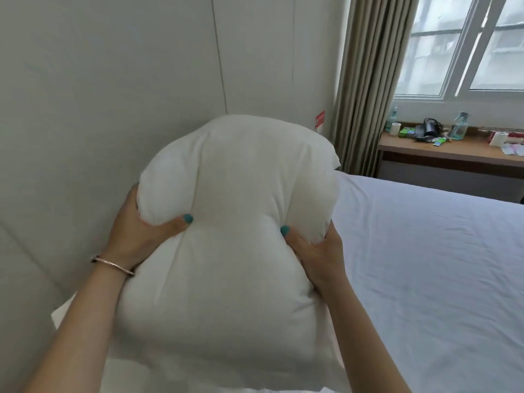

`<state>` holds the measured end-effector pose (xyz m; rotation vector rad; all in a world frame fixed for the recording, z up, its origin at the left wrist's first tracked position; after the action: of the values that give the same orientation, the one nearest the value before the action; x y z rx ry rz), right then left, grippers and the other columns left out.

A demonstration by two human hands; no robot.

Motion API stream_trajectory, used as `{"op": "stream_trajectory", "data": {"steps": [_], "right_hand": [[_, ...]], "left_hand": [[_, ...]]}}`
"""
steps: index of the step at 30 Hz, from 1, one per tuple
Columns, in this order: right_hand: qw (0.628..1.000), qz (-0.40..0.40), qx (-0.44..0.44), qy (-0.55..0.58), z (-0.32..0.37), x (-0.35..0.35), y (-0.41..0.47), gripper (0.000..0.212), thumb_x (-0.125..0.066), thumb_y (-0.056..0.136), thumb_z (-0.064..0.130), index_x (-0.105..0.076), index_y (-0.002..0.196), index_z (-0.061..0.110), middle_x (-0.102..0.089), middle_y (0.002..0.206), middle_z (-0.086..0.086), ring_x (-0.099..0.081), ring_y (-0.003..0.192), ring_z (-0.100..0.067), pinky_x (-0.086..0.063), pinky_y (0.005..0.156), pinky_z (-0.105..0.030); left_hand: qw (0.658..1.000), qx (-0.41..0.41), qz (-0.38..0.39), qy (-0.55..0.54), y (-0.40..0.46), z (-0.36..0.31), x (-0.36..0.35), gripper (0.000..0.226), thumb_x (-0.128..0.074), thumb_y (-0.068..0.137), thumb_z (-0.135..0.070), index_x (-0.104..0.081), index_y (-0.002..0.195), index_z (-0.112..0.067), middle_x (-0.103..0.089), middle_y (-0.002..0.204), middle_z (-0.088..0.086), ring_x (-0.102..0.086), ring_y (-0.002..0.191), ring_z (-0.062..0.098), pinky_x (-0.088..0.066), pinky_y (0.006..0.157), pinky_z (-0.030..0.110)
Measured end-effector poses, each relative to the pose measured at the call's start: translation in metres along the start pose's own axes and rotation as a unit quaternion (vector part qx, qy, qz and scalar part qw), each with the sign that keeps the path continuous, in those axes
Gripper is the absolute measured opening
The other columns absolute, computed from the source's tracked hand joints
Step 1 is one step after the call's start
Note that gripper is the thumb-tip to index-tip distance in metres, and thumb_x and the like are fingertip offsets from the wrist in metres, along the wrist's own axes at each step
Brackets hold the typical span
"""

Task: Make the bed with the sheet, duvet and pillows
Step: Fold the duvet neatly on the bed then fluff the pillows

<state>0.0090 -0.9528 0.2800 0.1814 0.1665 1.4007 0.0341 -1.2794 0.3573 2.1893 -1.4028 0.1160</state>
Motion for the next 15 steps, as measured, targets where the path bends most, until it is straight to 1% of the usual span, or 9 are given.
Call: {"op": "stream_trajectory", "data": {"steps": [2,3,5,6,9,10,11,13,15], "right_hand": [[0.998,0.025,-0.056,-0.021,-0.039,-0.029,-0.037,0.066,-0.084,0.069,0.038,-0.052,0.126,0.031,-0.064,0.11,0.018,-0.062,0.101,-0.002,-0.05,0.083,-0.021],[0.995,0.044,-0.087,-0.036,-0.063,-0.042,-0.058,0.072,-0.082,0.065,0.045,-0.051,0.128,0.03,-0.065,0.112,0.016,-0.063,0.103,-0.007,-0.051,0.087,-0.027],[0.988,0.074,-0.126,-0.055,-0.1,-0.059,-0.094,0.082,-0.078,0.06,0.055,-0.048,0.131,0.029,-0.065,0.116,0.012,-0.063,0.108,-0.012,-0.051,0.092,-0.033],[0.985,0.083,-0.138,-0.06,-0.111,-0.061,-0.105,0.082,-0.079,0.062,0.056,-0.046,0.132,0.028,-0.063,0.118,0.013,-0.062,0.108,-0.011,-0.051,0.092,-0.032],[0.978,0.085,-0.179,-0.06,-0.115,-0.051,-0.104,0.068,-0.082,0.071,0.047,-0.043,0.124,0.031,-0.058,0.109,0.02,-0.058,0.095,0.001,-0.048,0.079,-0.021],[0.978,0.072,-0.192,-0.047,-0.114,-0.044,-0.097,0.076,-0.084,0.065,0.052,-0.044,0.125,0.028,-0.06,0.111,0.016,-0.06,0.095,-0.002,-0.05,0.079,-0.022],[0.977,0.053,-0.207,-0.025,-0.113,-0.038,-0.089,0.095,-0.085,0.055,0.062,-0.043,0.132,0.026,-0.061,0.12,0.01,-0.063,0.102,-0.008,-0.053,0.085,-0.028],[0.976,0.027,-0.218,-0.006,-0.106,-0.034,-0.078,0.128,-0.083,0.045,0.071,-0.018,0.149,0.036,-0.045,0.144,0.003,-0.052,0.125,-0.018,-0.043,0.106,-0.043],[0.98,0.033,-0.19,-0.053,-0.093,-0.04,-0.071,0.132,-0.084,0.058,0.06,0.013,0.147,0.05,-0.022,0.156,0.007,-0.036,0.138,-0.021,-0.03,0.115,-0.043]], "left_hand": [[0.999,0.04,0.025,0.016,-0.016,0.044,0.017,0.091,-0.088,0.034,-0.049,-0.047,0.115,-0.042,-0.057,0.113,-0.016,-0.055,0.106,0.009,-0.043,0.089,0.028],[0.997,0.059,0.048,0.021,-0.025,0.068,0.021,0.095,-0.093,0.042,-0.04,-0.046,0.124,-0.036,-0.057,0.115,-0.012,-0.054,0.107,0.011,-0.045,0.092,0.032],[0.99,0.106,0.089,0.022,-0.038,0.113,0.022,0.094,-0.09,0.062,-0.017,-0.038,0.14,-0.024,-0.052,0.123,-0.006,-0.051,0.108,0.012,-0.043,0.097,0.031],[0.986,0.13,0.101,0.026,-0.043,0.131,0.021,0.095,-0.088,0.066,-0.014,-0.033,0.143,-0.022,-0.049,0.127,-0.004,-0.049,0.11,0.012,-0.041,0.095,0.028],[0.978,0.163,0.125,0.026,-0.037,0.163,0.019,0.105,-0.091,0.061,-0.029,-0.029,0.146,-0.028,-0.048,0.131,-0.007,-0.05,0.116,0.014,-0.038,0.094,0.025],[0.975,0.173,0.135,0.02,-0.034,0.168,0.017,0.112,-0.093,0.055,-0.038,-0.028,0.146,-0.031,-0.049,0.132,-0.008,-0.05,0.116,0.014,-0.039,0.095,0.027],[0.972,0.181,0.147,0.015,-0.031,0.171,0.013,0.119,-0.093,0.048,-0.046,-0.027,0.146,-0.032,-0.049,0.134,-0.009,-0.05,0.117,0.014,-0.039,0.096,0.027],[0.967,0.181,0.178,0.01,-0.028,0.172,0.005,0.127,-0.092,0.041,-0.054,-0.025,0.147,-0.034,-0.047,0.138,-0.009,-0.049,0.119,0.012,-0.038,0.098,0.028],[0.961,0.186,0.201,0.026,-0.024,0.176,-0.002,0.132,-0.089,0.042,-0.058,-0.017,0.15,-0.035,-0.041,0.145,-0.009,-0.044,0.127,0.014,-0.037,0.103,0.03]]}}
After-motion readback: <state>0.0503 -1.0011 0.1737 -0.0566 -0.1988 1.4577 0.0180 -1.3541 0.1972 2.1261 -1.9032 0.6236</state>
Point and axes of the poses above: each hand's wrist, its own y-axis towards the middle knuckle, its own x-axis out of the back of the hand, z = x × y, the point moved 10 cm from there along y, towards the middle knuckle
